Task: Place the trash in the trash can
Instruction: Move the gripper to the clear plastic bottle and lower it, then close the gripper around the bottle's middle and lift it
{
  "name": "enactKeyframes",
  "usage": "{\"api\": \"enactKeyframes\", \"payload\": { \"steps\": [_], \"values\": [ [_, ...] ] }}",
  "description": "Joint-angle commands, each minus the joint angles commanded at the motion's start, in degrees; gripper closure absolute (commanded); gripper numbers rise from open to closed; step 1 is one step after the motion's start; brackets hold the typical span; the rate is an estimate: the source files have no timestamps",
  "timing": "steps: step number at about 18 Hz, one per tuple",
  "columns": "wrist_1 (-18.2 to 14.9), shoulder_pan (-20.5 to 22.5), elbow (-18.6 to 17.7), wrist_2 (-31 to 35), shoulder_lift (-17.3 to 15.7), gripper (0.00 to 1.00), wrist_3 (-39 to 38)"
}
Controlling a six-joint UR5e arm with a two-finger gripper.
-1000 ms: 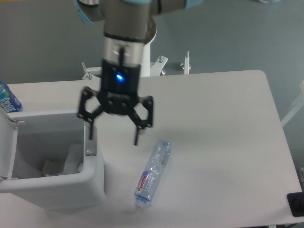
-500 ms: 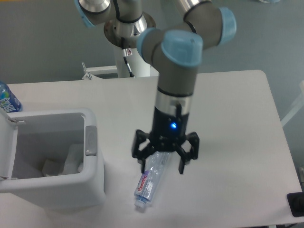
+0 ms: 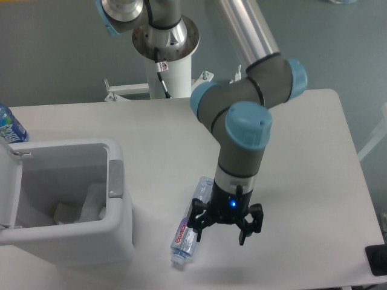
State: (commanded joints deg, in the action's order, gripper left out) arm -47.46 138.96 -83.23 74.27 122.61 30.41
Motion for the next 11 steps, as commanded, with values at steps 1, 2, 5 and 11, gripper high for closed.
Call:
{"api": "enactKeyframes", "payload": {
  "steps": [1,2,5,11],
  "values": [
    [-0.2,-0.3,-0.9,0.4,0.1,0.0,0.0],
    [-0.3,-0.9,-1.7,2.4,0.2,0.0,0.5],
    [-0.5,-2.6,-4.0,8.0,-0.4,0.0,3.2],
    [-4.7,-3.3,-4.3,9.9,-0.6,0.0,3.5]
  ]
}}
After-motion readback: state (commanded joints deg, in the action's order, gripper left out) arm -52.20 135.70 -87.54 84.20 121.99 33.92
